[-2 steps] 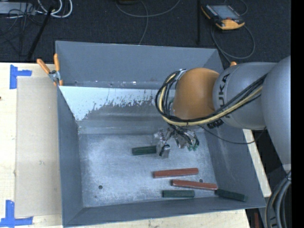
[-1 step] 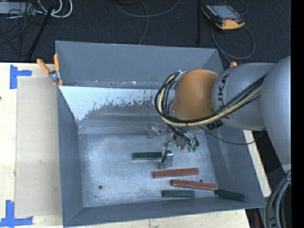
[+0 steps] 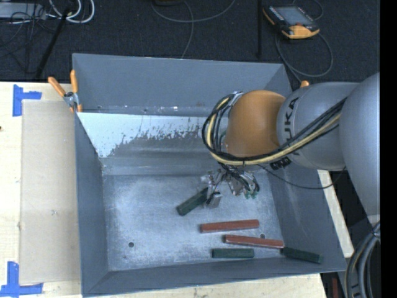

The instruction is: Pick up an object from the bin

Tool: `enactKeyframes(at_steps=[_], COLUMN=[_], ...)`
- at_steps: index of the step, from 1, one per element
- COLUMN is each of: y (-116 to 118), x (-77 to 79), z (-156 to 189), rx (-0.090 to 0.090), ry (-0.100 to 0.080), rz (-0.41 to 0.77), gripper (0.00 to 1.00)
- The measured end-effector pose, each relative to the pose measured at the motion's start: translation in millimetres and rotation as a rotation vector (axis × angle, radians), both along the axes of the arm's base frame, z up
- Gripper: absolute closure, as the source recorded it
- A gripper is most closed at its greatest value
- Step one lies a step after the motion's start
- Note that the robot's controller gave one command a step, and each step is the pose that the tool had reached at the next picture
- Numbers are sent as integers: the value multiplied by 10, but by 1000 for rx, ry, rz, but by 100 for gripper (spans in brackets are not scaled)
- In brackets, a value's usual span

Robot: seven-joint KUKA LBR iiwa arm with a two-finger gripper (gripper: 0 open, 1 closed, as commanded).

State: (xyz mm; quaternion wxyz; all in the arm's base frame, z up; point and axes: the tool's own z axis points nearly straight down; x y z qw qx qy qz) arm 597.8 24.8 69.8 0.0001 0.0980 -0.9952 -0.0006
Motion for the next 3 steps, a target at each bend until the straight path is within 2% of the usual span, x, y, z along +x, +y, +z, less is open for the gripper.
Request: enactKeyframes(at_steps=[1, 2, 3], y=[363, 680, 665], x=[10, 212, 200], z=[1, 1056, 1029], rx=[1, -1, 1], ry=[-3, -9, -3], rz=[504, 826, 821], gripper=[100, 100, 0])
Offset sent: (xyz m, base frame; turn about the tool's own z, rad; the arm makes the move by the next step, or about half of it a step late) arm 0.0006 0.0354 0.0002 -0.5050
